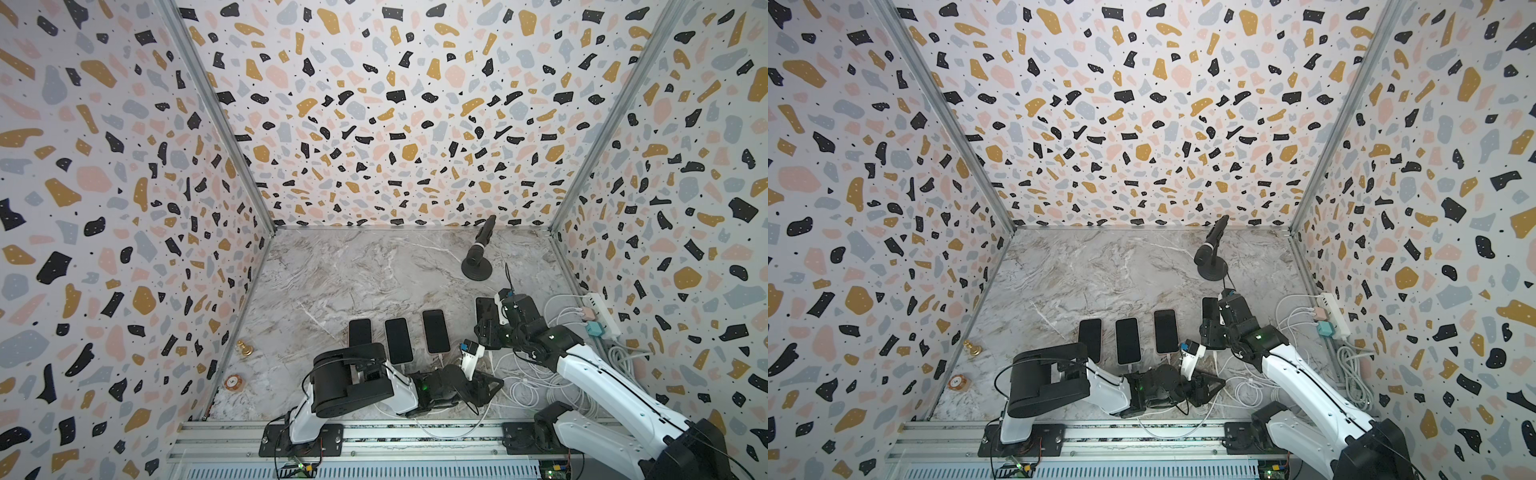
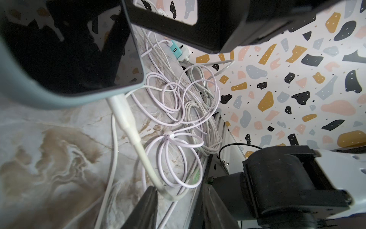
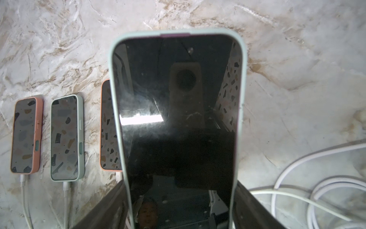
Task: Unplug the charging cable from the phone
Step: Remove the charging cable from the phone.
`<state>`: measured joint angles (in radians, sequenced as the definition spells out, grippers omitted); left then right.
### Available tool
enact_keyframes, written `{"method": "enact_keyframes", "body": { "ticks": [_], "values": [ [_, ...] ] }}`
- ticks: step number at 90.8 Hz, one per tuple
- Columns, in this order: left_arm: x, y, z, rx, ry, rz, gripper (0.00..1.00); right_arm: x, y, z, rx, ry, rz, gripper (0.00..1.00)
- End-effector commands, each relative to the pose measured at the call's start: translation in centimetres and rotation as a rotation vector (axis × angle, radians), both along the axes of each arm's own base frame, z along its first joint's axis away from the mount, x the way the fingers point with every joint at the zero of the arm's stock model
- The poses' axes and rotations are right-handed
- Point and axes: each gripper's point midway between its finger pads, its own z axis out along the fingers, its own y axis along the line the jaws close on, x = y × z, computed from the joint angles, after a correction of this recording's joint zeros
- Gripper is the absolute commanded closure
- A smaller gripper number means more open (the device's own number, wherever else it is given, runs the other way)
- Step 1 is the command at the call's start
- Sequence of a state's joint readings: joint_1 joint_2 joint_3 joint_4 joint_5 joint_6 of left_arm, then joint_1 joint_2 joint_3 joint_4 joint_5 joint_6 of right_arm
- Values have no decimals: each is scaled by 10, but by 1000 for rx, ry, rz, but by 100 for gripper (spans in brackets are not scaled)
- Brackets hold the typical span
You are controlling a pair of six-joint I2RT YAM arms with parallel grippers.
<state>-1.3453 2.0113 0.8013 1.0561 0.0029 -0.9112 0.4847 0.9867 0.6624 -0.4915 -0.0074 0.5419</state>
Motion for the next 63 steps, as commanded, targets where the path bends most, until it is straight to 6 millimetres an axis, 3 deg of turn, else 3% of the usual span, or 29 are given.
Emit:
{"method": "enact_keyframes", "body": {
  "ticks": [1, 27, 47, 63],
  "values": [
    [4, -8, 10, -41, -13, -7, 65, 2, 2, 13, 22, -46, 7, 56],
    [3, -10, 5, -16, 0, -11, 89, 3, 2, 13, 16, -52, 11, 57],
    [4, -7, -1, 2, 5, -2, 100, 4, 3, 13, 16, -54, 15, 58],
    [4, -7, -4, 19, -4, 1, 100, 4, 2, 14, 13, -57, 12, 59]
  ]
}}
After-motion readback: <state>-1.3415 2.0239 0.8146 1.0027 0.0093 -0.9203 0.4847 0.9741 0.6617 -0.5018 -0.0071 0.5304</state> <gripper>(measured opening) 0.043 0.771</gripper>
